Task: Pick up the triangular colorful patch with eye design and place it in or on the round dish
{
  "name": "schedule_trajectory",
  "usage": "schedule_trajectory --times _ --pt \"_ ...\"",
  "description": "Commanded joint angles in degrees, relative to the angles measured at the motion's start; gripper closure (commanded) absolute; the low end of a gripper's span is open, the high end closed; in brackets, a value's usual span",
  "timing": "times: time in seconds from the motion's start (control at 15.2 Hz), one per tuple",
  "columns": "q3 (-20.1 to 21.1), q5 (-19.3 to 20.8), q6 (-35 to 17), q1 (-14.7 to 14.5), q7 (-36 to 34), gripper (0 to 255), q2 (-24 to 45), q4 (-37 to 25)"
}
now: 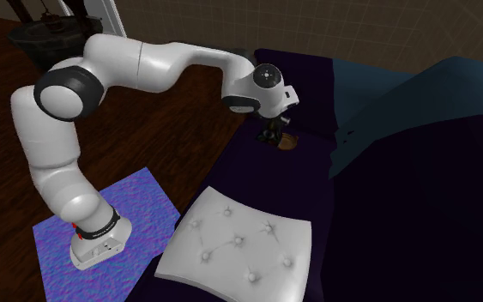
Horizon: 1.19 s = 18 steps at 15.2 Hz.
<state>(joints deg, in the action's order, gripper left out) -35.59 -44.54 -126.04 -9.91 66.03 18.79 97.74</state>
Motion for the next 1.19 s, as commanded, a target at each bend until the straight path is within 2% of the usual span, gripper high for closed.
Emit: schedule_trajectory --times 0.0,0.26,0.46,1.12 --pt "0.8 -1.6 2.3 1.6 -1.3 255 4.9 -6.8" --pt "2.6 -3.6 7.6 5.9 -5.4 255 15.2 -22.6" --pt "4.1 -4.6 12.4 10.3 -9.9 255 24.0 -37.7" --pt "5.2 -6.5 6.6 9.2 -5.9 255 24.7 -31.5"
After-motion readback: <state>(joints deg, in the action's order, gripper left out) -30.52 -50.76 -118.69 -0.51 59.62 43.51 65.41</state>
